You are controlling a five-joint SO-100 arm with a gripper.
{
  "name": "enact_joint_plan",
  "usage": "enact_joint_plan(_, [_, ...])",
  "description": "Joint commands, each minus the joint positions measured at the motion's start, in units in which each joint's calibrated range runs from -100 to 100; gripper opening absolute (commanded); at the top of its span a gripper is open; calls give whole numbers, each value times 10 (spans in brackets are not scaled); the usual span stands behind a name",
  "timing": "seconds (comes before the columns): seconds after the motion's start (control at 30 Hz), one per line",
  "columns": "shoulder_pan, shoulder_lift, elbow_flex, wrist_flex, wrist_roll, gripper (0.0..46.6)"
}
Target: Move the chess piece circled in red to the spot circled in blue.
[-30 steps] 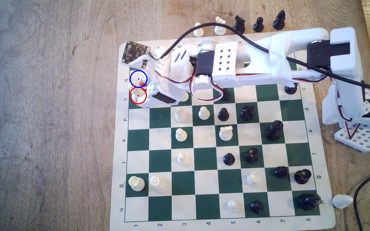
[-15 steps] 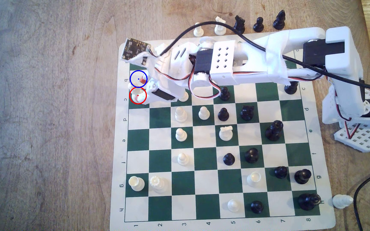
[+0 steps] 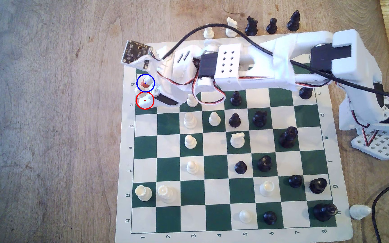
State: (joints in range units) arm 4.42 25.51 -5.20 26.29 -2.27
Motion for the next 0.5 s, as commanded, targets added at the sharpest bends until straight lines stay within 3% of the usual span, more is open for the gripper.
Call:
enact_joint_plan(0.0, [2,-18,-57,-11,-2,136])
enact_joint_plan(0.47, [-3,-5,-85,-11,-3,110])
